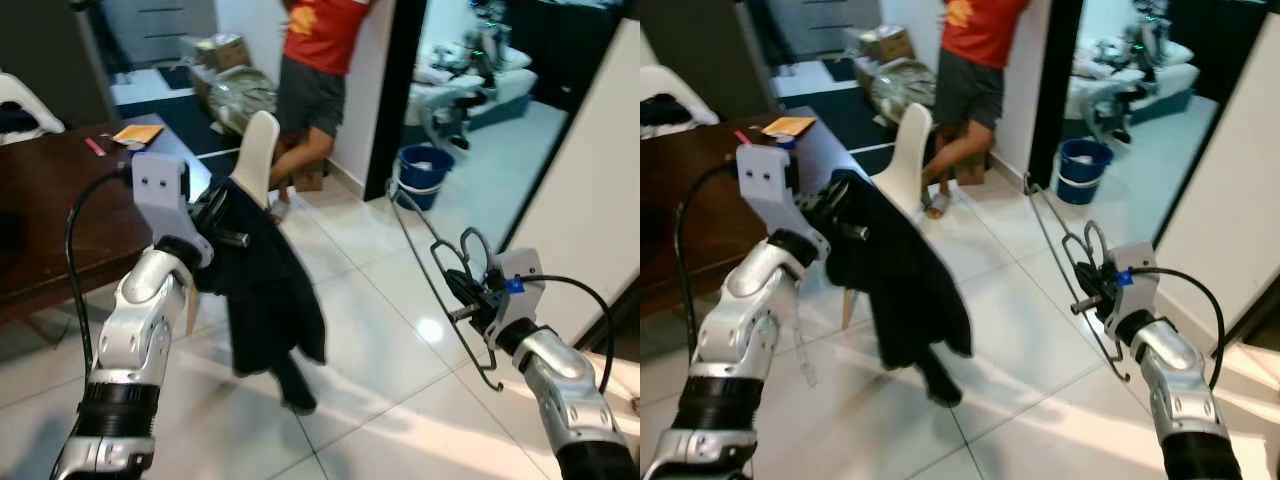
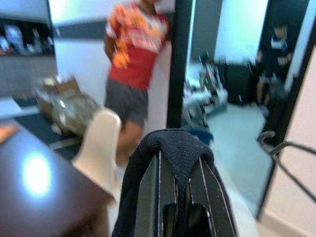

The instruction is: Hang hanger

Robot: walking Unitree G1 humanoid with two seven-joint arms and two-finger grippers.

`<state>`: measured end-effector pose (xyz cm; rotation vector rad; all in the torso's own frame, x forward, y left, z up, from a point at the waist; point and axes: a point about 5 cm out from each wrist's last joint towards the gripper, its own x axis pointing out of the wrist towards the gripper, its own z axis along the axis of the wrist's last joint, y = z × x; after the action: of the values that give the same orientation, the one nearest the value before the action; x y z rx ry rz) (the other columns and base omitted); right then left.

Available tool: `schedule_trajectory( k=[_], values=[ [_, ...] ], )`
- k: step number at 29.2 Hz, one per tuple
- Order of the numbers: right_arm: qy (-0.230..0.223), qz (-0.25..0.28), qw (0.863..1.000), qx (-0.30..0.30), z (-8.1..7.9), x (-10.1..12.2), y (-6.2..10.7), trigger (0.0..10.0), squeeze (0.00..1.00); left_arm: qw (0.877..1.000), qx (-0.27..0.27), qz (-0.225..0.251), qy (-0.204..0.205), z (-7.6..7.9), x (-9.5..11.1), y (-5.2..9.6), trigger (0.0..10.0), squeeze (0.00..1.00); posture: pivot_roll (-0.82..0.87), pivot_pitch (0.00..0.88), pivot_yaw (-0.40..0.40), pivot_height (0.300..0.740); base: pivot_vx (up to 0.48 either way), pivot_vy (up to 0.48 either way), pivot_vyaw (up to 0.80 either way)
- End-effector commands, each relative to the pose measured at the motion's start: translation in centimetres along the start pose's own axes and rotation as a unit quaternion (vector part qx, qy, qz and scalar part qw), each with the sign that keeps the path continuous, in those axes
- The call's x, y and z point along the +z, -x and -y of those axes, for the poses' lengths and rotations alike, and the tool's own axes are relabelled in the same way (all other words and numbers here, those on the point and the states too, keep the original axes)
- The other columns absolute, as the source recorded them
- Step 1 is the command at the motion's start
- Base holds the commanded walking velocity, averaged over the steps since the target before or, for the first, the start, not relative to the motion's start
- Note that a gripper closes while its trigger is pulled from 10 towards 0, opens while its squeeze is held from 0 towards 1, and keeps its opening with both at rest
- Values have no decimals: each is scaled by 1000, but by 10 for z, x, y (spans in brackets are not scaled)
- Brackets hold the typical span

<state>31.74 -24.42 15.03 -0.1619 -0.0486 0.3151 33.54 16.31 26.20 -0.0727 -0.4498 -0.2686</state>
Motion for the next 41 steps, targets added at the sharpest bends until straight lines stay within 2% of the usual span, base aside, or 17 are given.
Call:
schedule_trajectory(
  k=[1,7,12,14,16,18,26,29,33,35,38,39,40,41],
  values=[
    [-2,1,1000,6,-5,1,-2,10000,0,1000,-5,15,-1,-2,10,-1,10000,0,42,30,-32,740,480,0,0],
    [-4,18,999,29,-18,8,-7,10000,0,998,-38,48,3,7,32,-19,10000,0,53,21,-30,740,480,0,786],
    [0,13,1000,22,-19,7,-9,10000,0,997,-45,59,-2,7,39,-26,10000,0,53,20,-29,740,480,0,789],
    [-8,10,1000,10,-17,6,-10,10000,0,997,-46,65,-5,6,44,-31,10000,0,55,17,-28,740,480,0,0],
    [-12,10,1000,0,-15,7,-11,10000,0,996,-37,80,-18,-3,56,-41,10000,0,56,14,-25,740,480,0,0],
    [-13,11,1000,-1,-14,8,-11,10000,0,996,-33,84,-22,-6,59,-44,10000,0,54,14,-23,740,480,0,0],
    [-18,14,1000,0,-17,10,-11,10000,0,997,-19,71,-26,-16,53,-48,10000,0,53,12,-22,740,480,0,-100],
    [-37,13,999,-3,-16,11,-12,10000,0,997,-23,71,-25,-14,52,-52,10000,0,58,12,-22,740,480,0,-800],
    [-42,14,999,-6,-15,12,-13,10000,0,996,-26,77,-24,-11,55,-56,10000,0,58,12,-22,740,480,0,-800],
    [-37,23,999,-4,-16,15,-13,10000,0,994,-36,99,-27,-6,69,-65,10000,0,57,10,-25,740,480,0,-800],
    [-27,26,999,-4,-16,16,-13,10000,0,992,-38,117,-33,-5,81,-68,10000,0,55,9,-23,740,480,0,-267],
    [-26,27,999,-4,-16,16,-12,10000,0,989,-29,139,-43,-8,96,-71,10000,0,55,9,-23,740,480,0,0],
    [-26,27,999,-4,-16,16,-12,10000,0,989,-29,139,-43,-8,96,-71,10000,0,55,9,-23,740,480,0,0],
    [-28,27,999,-5,-16,16,-11,10000,0,986,-14,160,-54,-13,110,-71,10000,0,53,13,-20,740,480,0,0]
  ],
)
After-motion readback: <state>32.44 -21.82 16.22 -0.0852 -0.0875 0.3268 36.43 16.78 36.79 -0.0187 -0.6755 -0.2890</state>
